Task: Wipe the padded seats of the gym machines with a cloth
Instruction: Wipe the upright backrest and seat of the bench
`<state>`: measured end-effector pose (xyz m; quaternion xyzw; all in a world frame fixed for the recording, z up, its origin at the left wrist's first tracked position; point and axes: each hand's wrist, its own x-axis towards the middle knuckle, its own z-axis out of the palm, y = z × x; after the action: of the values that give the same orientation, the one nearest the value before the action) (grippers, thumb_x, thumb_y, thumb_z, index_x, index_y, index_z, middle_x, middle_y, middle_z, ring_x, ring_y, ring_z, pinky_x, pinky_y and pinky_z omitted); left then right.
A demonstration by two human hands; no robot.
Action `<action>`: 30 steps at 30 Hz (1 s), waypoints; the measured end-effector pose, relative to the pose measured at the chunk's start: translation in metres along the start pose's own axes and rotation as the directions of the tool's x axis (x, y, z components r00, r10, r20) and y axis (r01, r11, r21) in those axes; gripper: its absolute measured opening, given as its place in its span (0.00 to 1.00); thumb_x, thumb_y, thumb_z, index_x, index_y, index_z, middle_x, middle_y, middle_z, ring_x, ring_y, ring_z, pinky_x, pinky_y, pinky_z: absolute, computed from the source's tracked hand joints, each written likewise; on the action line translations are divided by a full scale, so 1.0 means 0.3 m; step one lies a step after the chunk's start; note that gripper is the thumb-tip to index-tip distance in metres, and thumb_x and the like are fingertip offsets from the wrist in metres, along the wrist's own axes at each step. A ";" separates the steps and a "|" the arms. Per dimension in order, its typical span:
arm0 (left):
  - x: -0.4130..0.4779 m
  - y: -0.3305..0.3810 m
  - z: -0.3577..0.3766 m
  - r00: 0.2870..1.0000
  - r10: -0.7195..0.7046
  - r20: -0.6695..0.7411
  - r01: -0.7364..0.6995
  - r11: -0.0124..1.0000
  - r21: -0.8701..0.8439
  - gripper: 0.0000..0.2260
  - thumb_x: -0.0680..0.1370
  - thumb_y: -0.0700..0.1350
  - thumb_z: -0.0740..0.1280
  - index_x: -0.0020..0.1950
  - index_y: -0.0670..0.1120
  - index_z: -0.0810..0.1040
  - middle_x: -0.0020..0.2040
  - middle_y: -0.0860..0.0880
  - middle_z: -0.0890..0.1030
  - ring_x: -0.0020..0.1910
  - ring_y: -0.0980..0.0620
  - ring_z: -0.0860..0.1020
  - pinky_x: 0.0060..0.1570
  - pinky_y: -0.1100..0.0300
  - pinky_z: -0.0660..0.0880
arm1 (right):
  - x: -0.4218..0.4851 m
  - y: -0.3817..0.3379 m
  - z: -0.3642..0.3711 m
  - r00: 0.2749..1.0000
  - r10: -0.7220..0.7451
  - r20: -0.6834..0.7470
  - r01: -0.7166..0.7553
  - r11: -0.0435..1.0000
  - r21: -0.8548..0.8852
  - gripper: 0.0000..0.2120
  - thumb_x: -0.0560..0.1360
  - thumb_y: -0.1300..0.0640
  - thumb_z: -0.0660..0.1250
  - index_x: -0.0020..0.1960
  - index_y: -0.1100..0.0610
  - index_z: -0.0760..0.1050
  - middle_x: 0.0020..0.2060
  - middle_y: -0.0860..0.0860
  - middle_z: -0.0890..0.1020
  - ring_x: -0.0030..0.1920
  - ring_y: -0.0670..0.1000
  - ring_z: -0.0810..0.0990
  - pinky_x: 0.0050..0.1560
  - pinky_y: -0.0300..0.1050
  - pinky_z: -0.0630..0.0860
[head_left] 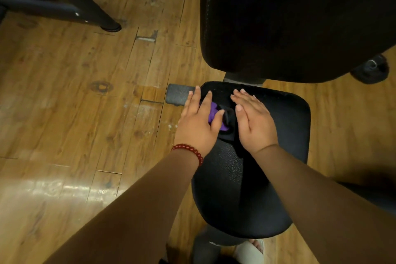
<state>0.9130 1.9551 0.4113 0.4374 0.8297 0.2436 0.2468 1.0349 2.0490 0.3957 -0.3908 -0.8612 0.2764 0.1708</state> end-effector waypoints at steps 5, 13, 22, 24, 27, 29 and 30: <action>-0.001 0.053 -0.001 0.991 -0.092 -0.098 0.088 0.995 -0.051 0.24 0.82 0.53 0.58 0.77 0.50 0.61 0.79 0.47 0.51 0.77 0.47 0.52 0.73 0.56 0.54 | 0.007 0.002 0.009 1.000 -0.007 0.013 0.008 0.997 -0.073 0.26 0.81 0.47 0.45 0.68 0.57 0.74 0.69 0.51 0.73 0.72 0.48 0.66 0.75 0.47 0.57; 0.013 0.035 -0.019 0.967 -0.244 -0.076 0.220 0.946 -0.237 0.28 0.80 0.49 0.64 0.78 0.49 0.58 0.79 0.51 0.52 0.77 0.51 0.54 0.70 0.63 0.54 | 0.009 0.003 0.010 1.000 -0.014 0.011 0.014 0.998 -0.067 0.26 0.81 0.48 0.45 0.68 0.56 0.73 0.69 0.50 0.73 0.72 0.47 0.65 0.75 0.45 0.56; 0.170 0.008 -0.069 0.961 -0.269 0.069 0.277 0.943 -0.185 0.33 0.79 0.57 0.62 0.79 0.50 0.52 0.79 0.50 0.52 0.77 0.48 0.53 0.71 0.55 0.58 | 0.010 0.007 0.022 1.000 -0.030 -0.001 0.030 0.995 -0.094 0.26 0.81 0.47 0.46 0.68 0.57 0.74 0.69 0.51 0.73 0.73 0.49 0.66 0.75 0.47 0.57; 0.186 0.020 -0.064 0.942 -0.318 0.104 0.333 0.923 -0.193 0.35 0.78 0.61 0.62 0.79 0.49 0.53 0.73 0.50 0.65 0.71 0.48 0.67 0.63 0.58 0.68 | 0.010 0.006 0.023 0.999 -0.033 -0.004 0.033 0.995 -0.096 0.26 0.81 0.47 0.46 0.68 0.57 0.74 0.69 0.51 0.73 0.73 0.49 0.66 0.75 0.47 0.57; 0.158 0.025 -0.057 0.936 -0.343 0.080 0.351 0.900 -0.257 0.25 0.80 0.57 0.62 0.73 0.45 0.65 0.42 0.60 0.69 0.43 0.58 0.77 0.35 0.71 0.66 | 0.008 0.003 0.022 1.000 -0.026 -0.006 0.025 0.994 -0.107 0.27 0.80 0.47 0.46 0.68 0.57 0.74 0.70 0.51 0.73 0.73 0.49 0.66 0.74 0.46 0.56; 0.120 0.015 -0.042 0.937 -0.347 0.032 0.341 0.896 -0.284 0.21 0.81 0.54 0.61 0.71 0.46 0.68 0.39 0.61 0.67 0.43 0.58 0.76 0.35 0.69 0.66 | 0.008 -0.001 0.021 1.000 -0.027 -0.004 0.026 0.993 -0.119 0.27 0.80 0.47 0.46 0.68 0.57 0.73 0.70 0.51 0.73 0.73 0.49 0.66 0.74 0.46 0.56; 0.105 0.010 -0.032 0.941 -0.338 0.001 0.323 0.899 -0.297 0.22 0.81 0.54 0.61 0.72 0.46 0.67 0.42 0.60 0.70 0.45 0.57 0.76 0.41 0.67 0.68 | 0.008 -0.002 0.021 1.000 -0.030 -0.003 0.030 0.992 -0.125 0.27 0.80 0.47 0.46 0.68 0.57 0.73 0.70 0.51 0.73 0.73 0.50 0.66 0.74 0.46 0.56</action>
<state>0.8933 1.9814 0.4143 0.2426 0.8524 0.3293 0.3256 1.0297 2.0484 0.3913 -0.3884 -0.8822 0.2186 0.1521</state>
